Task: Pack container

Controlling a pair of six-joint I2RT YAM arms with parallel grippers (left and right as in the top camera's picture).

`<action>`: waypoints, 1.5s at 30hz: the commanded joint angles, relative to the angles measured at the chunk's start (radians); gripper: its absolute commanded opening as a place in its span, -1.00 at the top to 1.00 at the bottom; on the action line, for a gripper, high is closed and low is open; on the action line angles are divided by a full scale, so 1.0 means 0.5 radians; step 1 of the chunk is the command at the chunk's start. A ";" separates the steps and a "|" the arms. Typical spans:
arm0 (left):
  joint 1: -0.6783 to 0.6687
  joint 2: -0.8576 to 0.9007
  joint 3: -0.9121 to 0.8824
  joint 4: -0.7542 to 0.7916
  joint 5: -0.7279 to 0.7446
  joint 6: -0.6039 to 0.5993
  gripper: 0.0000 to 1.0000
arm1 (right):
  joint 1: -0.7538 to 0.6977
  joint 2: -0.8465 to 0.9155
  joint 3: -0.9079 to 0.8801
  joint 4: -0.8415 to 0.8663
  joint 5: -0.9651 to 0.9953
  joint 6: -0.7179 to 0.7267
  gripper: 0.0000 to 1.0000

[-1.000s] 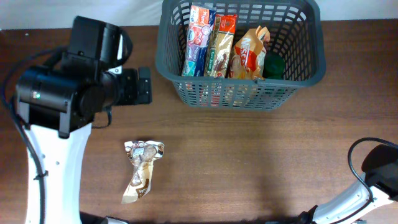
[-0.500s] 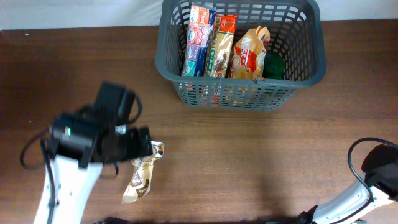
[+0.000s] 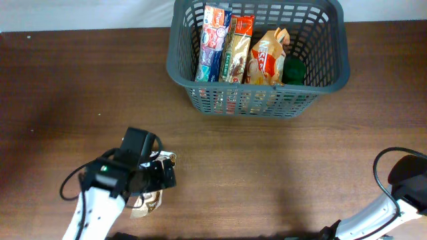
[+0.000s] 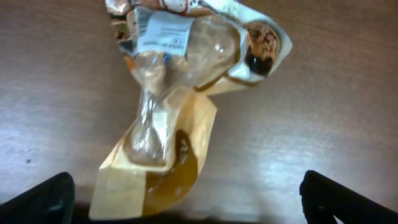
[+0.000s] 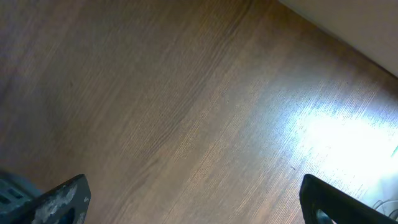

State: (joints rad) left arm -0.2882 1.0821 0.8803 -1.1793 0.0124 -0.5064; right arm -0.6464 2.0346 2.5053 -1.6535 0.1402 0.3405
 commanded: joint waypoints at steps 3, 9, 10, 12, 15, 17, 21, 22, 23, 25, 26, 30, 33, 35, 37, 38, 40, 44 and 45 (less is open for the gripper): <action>0.006 0.317 -0.024 0.211 0.021 0.066 -0.99 | -0.005 0.005 -0.004 0.001 0.004 0.016 -0.98; 0.006 0.646 -0.024 0.370 0.076 0.080 -0.99 | -0.005 0.005 -0.004 0.002 0.004 0.016 -0.98; 0.006 0.690 -0.024 0.385 0.087 0.080 -0.99 | -0.005 0.005 -0.004 0.002 0.004 0.016 -0.98; 0.006 0.736 -0.024 0.390 0.089 0.079 -0.99 | -0.005 0.005 -0.004 0.002 0.004 0.016 -0.98; 0.006 0.746 -0.026 0.385 0.089 0.082 -0.99 | -0.005 0.005 -0.004 0.002 0.004 0.016 -0.98; 0.006 0.745 -0.031 0.384 0.093 0.100 -0.99 | -0.005 0.005 -0.004 0.002 0.004 0.016 -0.98; 0.006 0.745 -0.110 0.394 0.105 0.172 -0.99 | -0.005 0.005 -0.004 0.002 0.004 0.016 -0.98; 0.006 0.745 -0.135 0.404 0.105 0.181 -0.99 | -0.005 0.005 -0.004 0.001 0.004 0.016 -0.98; 0.006 0.745 -0.161 0.420 0.108 0.194 -0.99 | -0.005 0.005 -0.004 0.001 0.004 0.016 -0.98; 0.006 0.745 -0.216 0.475 0.146 0.245 -0.99 | -0.005 0.005 -0.004 0.002 0.004 0.016 -0.98; 0.006 0.745 -0.230 0.501 0.165 0.256 -0.99 | -0.005 0.005 -0.004 0.001 0.004 0.016 -0.98; 0.006 0.745 -0.232 0.546 0.179 0.283 -0.99 | -0.005 0.005 -0.004 0.002 0.004 0.016 -0.98; 0.007 0.745 -0.232 0.546 0.221 0.340 -0.99 | -0.005 0.005 -0.004 0.002 0.004 0.016 -0.98; 0.006 0.745 -0.232 0.523 0.295 0.367 -0.99 | -0.005 0.005 -0.004 0.001 0.004 0.016 -0.98; 0.006 0.745 -0.243 0.510 0.336 0.366 -0.99 | -0.005 0.005 -0.004 0.001 0.004 0.016 -0.98; 0.006 0.745 -0.253 0.511 0.339 0.364 -0.99 | -0.005 0.005 -0.004 0.002 0.004 0.016 -0.98; 0.007 0.745 -0.270 0.513 0.352 0.364 -0.99 | -0.005 0.005 -0.004 0.001 0.004 0.016 -0.98; 0.006 0.745 -0.294 0.510 0.350 0.298 -0.98 | -0.005 0.005 -0.004 0.001 0.004 0.016 -0.98; 0.006 0.745 -0.300 0.510 0.350 0.287 -0.99 | -0.005 0.005 -0.004 0.002 0.004 0.016 -0.97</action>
State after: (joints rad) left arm -0.2882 1.4540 0.7525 -0.9222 0.1619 -0.3481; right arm -0.6468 2.0346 2.5053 -1.6535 0.1402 0.3405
